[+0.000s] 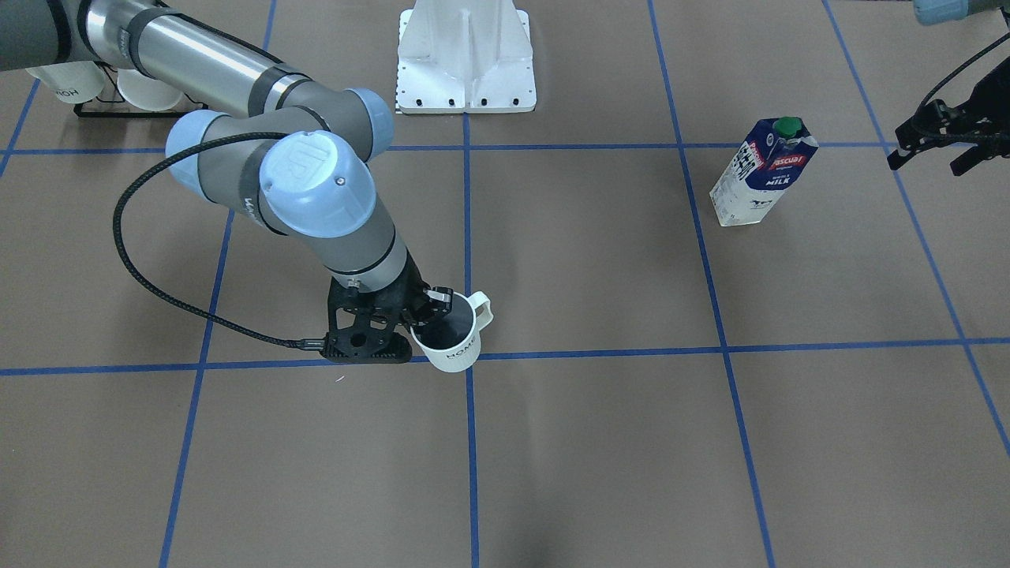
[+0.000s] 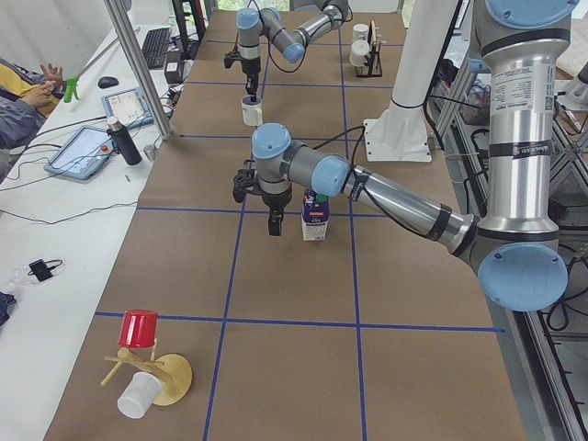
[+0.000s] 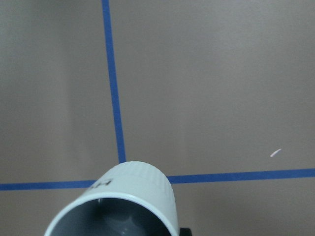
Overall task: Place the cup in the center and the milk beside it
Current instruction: 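Carry the white mug with the right gripper to the table center, then release the mug and raise the right gripper while the left gripper reaches the carton, then grasp the milk carton top with the left gripper while the right arm withdraws, then carry the milk carton with the left gripper beside the mug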
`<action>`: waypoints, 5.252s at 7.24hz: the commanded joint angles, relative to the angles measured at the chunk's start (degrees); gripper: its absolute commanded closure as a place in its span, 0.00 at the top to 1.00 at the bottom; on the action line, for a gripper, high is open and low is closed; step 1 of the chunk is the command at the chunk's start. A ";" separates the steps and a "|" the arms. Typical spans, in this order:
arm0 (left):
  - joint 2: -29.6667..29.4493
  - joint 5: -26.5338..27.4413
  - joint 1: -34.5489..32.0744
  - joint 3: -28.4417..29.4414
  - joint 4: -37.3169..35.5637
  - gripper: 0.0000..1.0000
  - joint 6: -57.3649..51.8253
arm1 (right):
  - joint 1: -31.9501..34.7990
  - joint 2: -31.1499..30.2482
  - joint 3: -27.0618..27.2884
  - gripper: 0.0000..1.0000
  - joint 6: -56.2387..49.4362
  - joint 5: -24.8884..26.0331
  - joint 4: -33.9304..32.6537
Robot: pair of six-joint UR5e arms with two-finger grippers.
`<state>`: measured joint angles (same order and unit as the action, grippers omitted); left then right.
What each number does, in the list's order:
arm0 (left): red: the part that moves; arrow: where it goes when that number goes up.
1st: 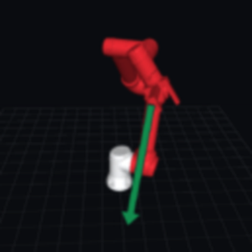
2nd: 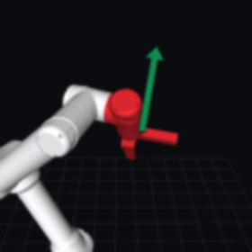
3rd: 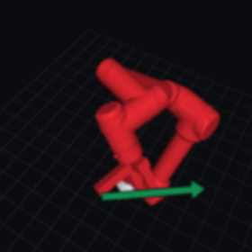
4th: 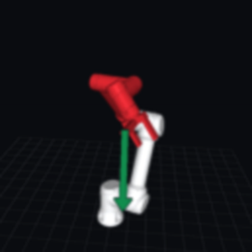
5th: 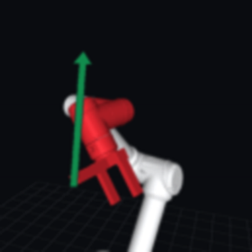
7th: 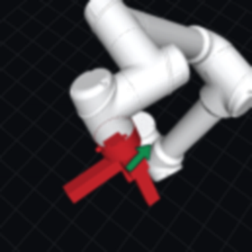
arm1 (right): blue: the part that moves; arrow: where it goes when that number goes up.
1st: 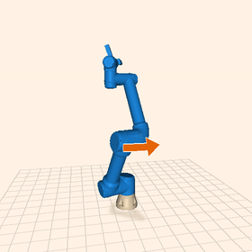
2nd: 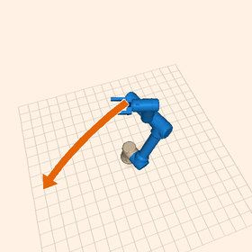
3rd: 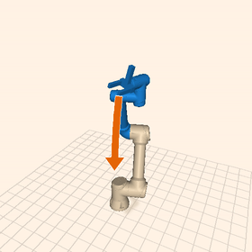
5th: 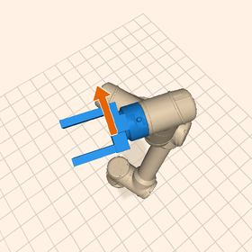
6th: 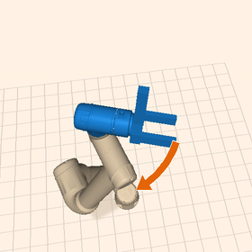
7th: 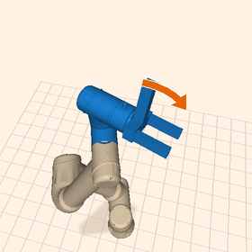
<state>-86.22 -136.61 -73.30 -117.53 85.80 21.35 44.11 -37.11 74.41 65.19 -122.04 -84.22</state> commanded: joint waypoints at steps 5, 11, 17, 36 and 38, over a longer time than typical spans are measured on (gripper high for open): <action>0.00 -0.32 0.00 -0.68 -0.02 0.98 0.79 | -3.59 2.39 -6.65 0.99 0.28 1.72 2.31; 1.67 8.62 14.91 -10.51 -0.10 0.98 27.66 | 9.93 -18.91 23.44 1.00 -0.94 -10.14 -3.93; 0.71 8.82 21.10 -9.13 1.20 0.98 30.51 | 8.28 -24.59 28.60 1.00 -1.12 -7.52 -4.02; -44.65 15.23 20.65 14.72 -14.15 0.00 34.46 | 16.88 -47.44 46.70 1.00 -13.77 -3.20 -8.24; -57.77 18.91 25.81 30.53 -11.38 0.00 34.20 | 17.06 -47.79 47.58 1.00 -14.13 -3.20 -8.24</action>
<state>-135.91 -119.92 -50.42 -96.30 73.03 55.63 61.03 -84.56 121.43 51.26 -125.25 -92.46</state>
